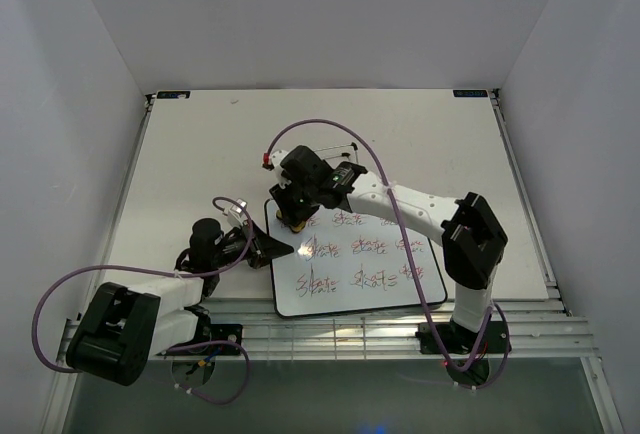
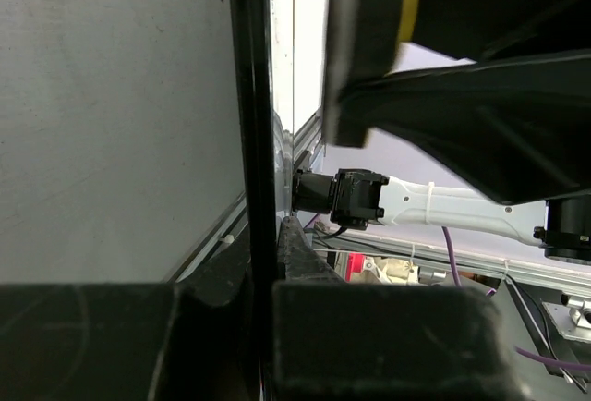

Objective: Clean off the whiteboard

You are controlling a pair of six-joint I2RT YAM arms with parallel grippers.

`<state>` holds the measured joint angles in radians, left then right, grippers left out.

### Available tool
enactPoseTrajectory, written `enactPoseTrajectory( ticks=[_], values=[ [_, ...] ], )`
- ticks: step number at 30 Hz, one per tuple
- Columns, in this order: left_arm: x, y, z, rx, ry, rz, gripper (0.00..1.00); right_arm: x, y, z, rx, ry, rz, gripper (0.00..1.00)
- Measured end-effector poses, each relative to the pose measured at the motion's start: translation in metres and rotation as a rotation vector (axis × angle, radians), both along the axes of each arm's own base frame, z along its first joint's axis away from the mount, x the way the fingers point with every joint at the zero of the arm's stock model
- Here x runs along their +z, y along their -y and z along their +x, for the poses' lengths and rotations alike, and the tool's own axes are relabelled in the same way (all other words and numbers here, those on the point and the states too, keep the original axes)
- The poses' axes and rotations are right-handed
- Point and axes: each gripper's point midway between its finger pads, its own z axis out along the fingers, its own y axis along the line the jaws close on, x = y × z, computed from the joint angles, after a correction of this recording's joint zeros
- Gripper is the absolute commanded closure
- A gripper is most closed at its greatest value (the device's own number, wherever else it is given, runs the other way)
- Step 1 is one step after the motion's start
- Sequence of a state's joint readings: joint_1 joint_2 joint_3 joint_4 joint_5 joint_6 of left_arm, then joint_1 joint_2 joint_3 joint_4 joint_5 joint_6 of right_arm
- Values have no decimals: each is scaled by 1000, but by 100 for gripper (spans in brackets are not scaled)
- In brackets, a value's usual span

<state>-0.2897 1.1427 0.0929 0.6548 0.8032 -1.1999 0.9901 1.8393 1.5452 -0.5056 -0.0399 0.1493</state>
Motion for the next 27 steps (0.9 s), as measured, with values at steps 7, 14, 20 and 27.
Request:
enactPoseTrajectory(
  ticks=[7, 14, 20, 27],
  values=[
    [0, 0, -1, 0, -1, 4, 100, -13, -3, -6, 22, -30, -16, 70],
    [-6, -2, -3, 2, -25, 19, 100, -27, 3, -1, 13, -49, -1, 70],
    [-6, -2, -3, 0, -22, 21, 100, -36, 34, 15, -57, -46, -5, 69],
    [-6, -2, -4, 0, -22, 25, 100, -39, 42, 18, -82, -46, -9, 69]
  ],
)
